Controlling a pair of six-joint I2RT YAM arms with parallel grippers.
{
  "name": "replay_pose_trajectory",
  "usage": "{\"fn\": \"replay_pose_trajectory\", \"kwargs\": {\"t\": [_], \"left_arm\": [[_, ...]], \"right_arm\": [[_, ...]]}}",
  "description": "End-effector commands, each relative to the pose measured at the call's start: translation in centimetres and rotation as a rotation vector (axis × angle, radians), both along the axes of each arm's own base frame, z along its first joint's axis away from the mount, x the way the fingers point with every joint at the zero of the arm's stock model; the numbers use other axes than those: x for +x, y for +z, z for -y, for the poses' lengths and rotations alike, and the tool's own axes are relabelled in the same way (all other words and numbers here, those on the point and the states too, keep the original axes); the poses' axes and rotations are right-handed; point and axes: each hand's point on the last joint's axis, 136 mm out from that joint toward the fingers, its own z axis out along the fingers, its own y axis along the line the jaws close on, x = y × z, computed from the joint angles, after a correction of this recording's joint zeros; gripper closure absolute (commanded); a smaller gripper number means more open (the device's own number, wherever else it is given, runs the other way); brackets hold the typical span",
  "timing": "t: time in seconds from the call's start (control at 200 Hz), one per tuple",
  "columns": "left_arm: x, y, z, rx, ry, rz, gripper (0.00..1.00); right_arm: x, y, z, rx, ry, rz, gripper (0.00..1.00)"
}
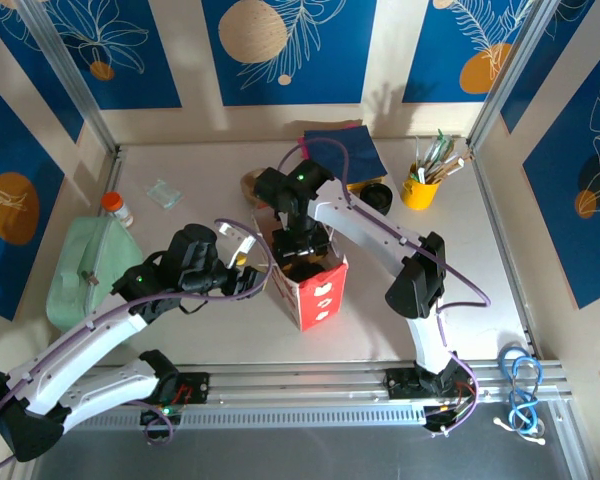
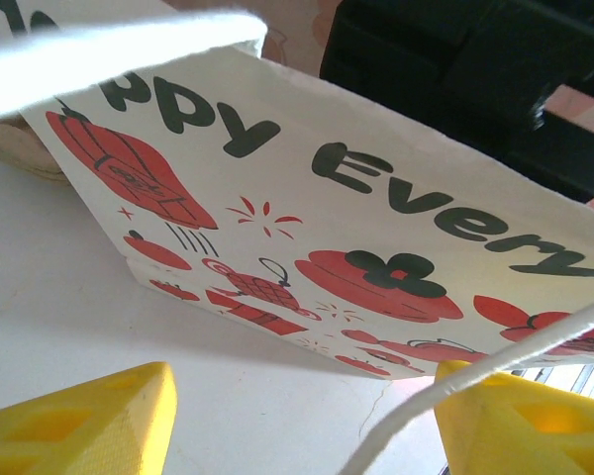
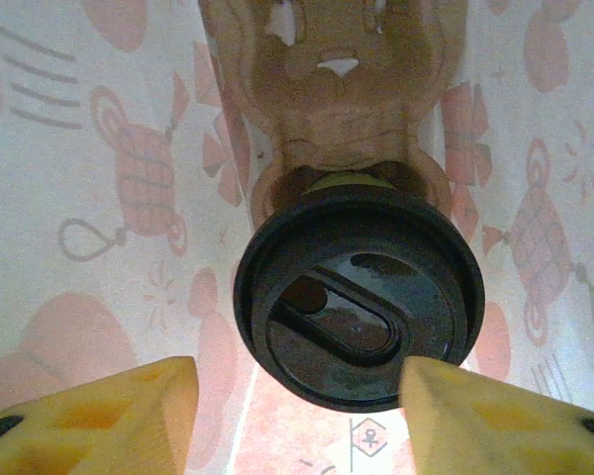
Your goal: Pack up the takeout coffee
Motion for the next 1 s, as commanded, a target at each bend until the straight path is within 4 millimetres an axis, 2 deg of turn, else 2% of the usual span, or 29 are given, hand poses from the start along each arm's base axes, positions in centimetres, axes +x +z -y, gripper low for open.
{"fn": "replay_pose_trajectory", "kwargs": {"t": [0.0,0.145,0.465,0.995], "left_arm": [[-0.5,-0.5,-0.3,0.020,-0.002,-0.013,0.31],[-0.5,-0.5,-0.3,0.021,0.000,-0.013,0.31],[-0.4,-0.4,-0.3,0.022,0.004,-0.009,0.31],[-0.4,-0.2,-0.3,0.019,0.003,-0.008,0.31]], "right_arm": [[-0.4,2.5,0.3,0.031,0.019,0.048,0.45],[-0.3,4.0,0.1,0.071,0.038,0.083,0.45],[-0.4,8.0,-0.2,0.214,0.065,0.147,0.38],[-0.3,15.4,-0.5,0.543,0.079,0.214,0.37]]}}
